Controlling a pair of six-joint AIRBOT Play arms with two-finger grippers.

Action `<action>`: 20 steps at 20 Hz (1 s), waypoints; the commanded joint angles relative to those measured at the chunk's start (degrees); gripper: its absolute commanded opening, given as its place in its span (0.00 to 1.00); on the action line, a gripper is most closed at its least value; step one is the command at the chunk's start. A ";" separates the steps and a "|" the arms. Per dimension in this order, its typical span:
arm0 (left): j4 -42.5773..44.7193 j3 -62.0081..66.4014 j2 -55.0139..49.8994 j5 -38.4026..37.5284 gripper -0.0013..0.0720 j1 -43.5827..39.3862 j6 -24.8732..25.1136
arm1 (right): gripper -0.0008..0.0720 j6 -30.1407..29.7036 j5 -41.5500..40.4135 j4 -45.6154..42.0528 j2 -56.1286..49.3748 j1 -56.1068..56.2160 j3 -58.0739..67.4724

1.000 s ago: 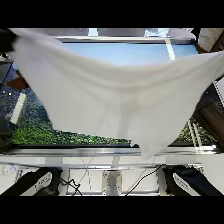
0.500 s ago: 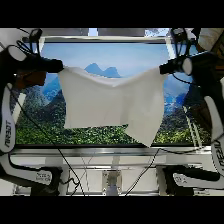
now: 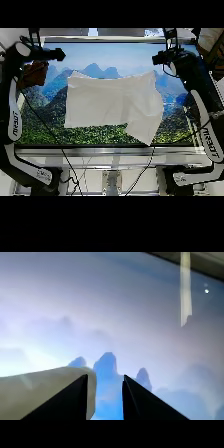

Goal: Fold the shirts.

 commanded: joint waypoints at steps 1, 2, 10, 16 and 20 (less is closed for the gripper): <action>10.75 13.03 2.60 -11.34 0.70 0.22 0.70 | 0.38 -0.61 8.52 -5.31 4.68 -0.02 5.73; 11.72 12.70 5.84 -12.72 0.59 0.31 1.03 | 0.38 -2.80 13.29 -6.01 6.86 -0.02 6.88; 13.79 -0.61 22.36 -45.83 0.28 0.31 3.91 | 0.38 -16.26 58.03 -2.47 18.14 -10.21 7.37; 9.94 -20.02 22.29 -40.02 0.52 1.99 3.82 | 0.57 -19.10 55.56 34.29 20.68 -34.71 -10.03; 1.95 -27.87 22.27 -33.00 0.52 2.93 5.55 | 0.58 -24.26 54.07 49.27 20.68 -42.07 -27.82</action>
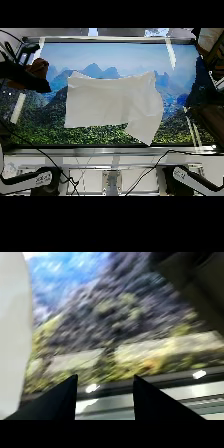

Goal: Fold the shirts.

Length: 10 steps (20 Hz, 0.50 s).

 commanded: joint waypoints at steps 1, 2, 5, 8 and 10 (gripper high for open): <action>-6.93 -6.36 0.15 5.33 0.52 0.52 1.05 | 0.63 -6.36 -1.11 18.32 0.28 -6.40 -16.04; -8.41 -6.56 0.15 5.70 0.52 0.52 1.03 | 0.66 -8.52 -2.82 21.81 0.28 -6.40 -20.81; -11.21 -6.56 0.15 5.81 0.52 0.50 1.05 | 0.66 -12.66 -15.21 31.08 0.28 -6.34 -33.11; -11.13 -6.56 0.15 5.81 0.52 0.50 1.05 | 0.66 -15.78 -26.60 39.36 0.24 -6.27 -41.99; -10.95 -6.60 0.15 6.03 0.52 0.50 1.03 | 0.66 -17.09 -31.19 40.30 0.24 -6.27 -45.68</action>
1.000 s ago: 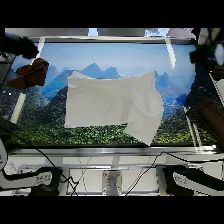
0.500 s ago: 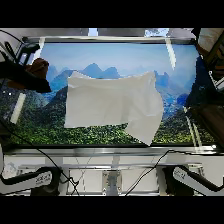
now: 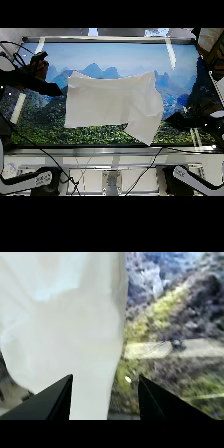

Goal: Fold the shirts.

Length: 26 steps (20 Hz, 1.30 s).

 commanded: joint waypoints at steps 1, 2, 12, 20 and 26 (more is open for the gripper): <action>-0.63 -0.26 0.02 0.81 0.52 0.04 0.07 | 0.66 -3.43 -11.67 6.88 -0.04 -0.22 -8.46; -0.55 -0.26 0.02 1.05 0.52 0.04 0.04 | 0.65 -3.43 -13.44 7.04 -0.04 -0.22 -9.35; -0.55 -0.26 0.02 1.42 0.51 0.04 -0.20 | 0.53 -6.29 -21.00 15.02 -4.39 7.76 -10.14; 8.90 -3.78 -0.15 2.91 0.28 0.50 -0.66 | 0.18 -8.17 -23.04 15.10 -6.97 11.39 -10.14; -1.07 -15.76 -0.15 3.45 0.38 6.14 -2.97 | 0.05 -9.90 -24.22 14.93 -6.97 11.39 -10.14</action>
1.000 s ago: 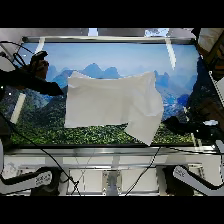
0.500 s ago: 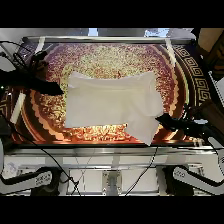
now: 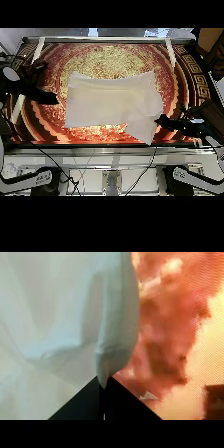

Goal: Fold the shirts.

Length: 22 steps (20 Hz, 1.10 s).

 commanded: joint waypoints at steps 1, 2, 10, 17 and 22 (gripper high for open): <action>-7.50 -7.74 -0.02 1.22 0.58 3.26 -1.16 | 0.05 -0.83 -1.75 -0.33 -0.11 0.11 -0.04; -8.81 -10.12 -0.02 2.54 0.71 3.61 -2.25 | 0.05 -0.83 -1.86 -0.33 -0.11 0.11 -0.04; -13.42 -26.93 -0.02 16.61 0.71 3.58 -3.43 | 0.05 -0.81 -1.84 -0.33 -0.11 0.11 -0.04; -10.73 -31.26 0.00 22.08 0.71 3.61 -3.34 | 0.05 -0.79 -1.62 -0.31 -0.11 0.11 -0.04; -13.79 -29.40 0.02 22.51 0.71 3.61 -1.42 | 0.05 -0.76 -1.44 -0.31 -0.11 0.11 -0.04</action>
